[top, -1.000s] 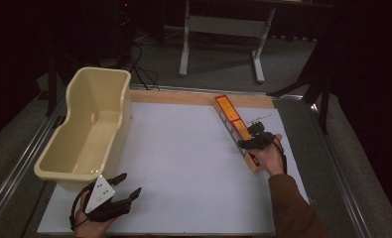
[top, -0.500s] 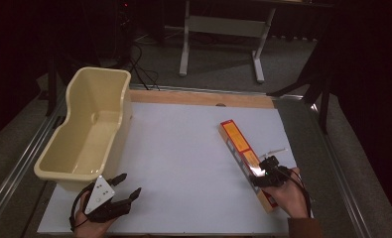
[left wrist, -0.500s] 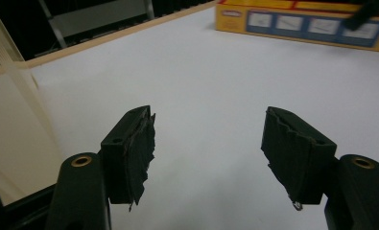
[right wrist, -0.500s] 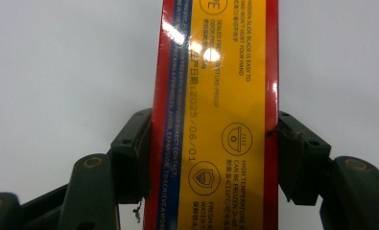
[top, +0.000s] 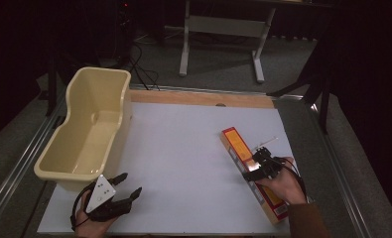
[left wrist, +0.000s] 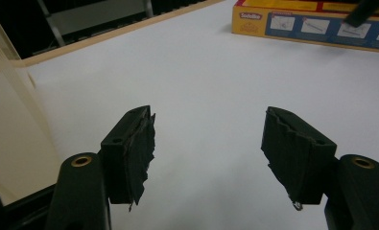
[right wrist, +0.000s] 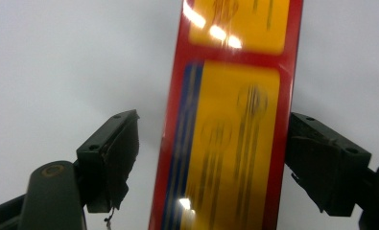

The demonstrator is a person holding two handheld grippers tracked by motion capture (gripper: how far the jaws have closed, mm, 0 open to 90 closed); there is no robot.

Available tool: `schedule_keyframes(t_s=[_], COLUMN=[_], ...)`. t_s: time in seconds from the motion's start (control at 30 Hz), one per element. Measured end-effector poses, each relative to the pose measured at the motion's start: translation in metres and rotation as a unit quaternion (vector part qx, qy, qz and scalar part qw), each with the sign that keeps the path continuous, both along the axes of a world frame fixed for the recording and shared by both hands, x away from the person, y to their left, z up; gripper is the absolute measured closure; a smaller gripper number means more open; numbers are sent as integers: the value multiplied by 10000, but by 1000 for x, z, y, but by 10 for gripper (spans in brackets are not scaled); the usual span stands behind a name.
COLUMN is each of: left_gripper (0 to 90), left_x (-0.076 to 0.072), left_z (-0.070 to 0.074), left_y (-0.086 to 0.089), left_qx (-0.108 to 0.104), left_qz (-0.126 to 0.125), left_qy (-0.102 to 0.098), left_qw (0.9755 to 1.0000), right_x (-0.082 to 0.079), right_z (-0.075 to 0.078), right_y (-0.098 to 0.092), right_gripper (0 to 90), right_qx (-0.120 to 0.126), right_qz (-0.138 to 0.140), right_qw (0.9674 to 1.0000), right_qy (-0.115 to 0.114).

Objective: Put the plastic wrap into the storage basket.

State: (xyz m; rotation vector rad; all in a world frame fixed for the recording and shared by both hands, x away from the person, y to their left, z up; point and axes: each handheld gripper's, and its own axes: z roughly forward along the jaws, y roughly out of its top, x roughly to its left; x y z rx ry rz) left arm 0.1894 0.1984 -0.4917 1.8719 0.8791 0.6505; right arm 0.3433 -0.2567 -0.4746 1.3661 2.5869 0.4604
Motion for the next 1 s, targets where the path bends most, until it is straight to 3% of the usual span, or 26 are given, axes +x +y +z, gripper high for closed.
schedule_keyframes(t_s=[0.13,0.2,0.23,0.27,0.47,0.5,0.53,0.6,0.8,0.93,1.0], left_gripper=[352,352,352,352,352,352,352,352,352,352,352], left_x=[0,0,0,0,0,0,0,0,0,0,0], left_z=[0,0,0,0,0,0,0,0,0,0,0], left_y=[1,1,1,1,1,1,1,1,1,1,1], left_qx=[-4,-3,-8,-8,-4,-4,-3,-3,-2,-9,-8], left_qz=[-10,-8,-8,-8,-7,-7,-6,-2,-5,2,4], left_qy=[11,4,-3,-3,0,0,-4,-6,-4,-13,-15], left_qw=[10000,10000,10000,10000,10000,10000,10000,10000,10000,10000,10000], right_x=[22,25,31,33,43,43,48,51,53,51,51], right_z=[-9,-10,-14,-15,-15,-15,-14,-13,-12,-12,-12], right_y=[12,14,18,19,18,18,16,12,3,-3,-4], right_gripper=[247,262,318,345,376,376,383,390,396,398,398], right_qx=[-285,-365,-520,-625,-631,-631,-592,-458,-126,190,267], right_qz=[-20,-9,-15,-22,-185,-185,-228,-283,-483,-689,-671], right_qw=[9991,9987,9971,9963,9919,9919,9899,9887,9871,9822,9815], right_qy=[319,363,554,595,1088,1088,1264,1401,1521,1735,1773])
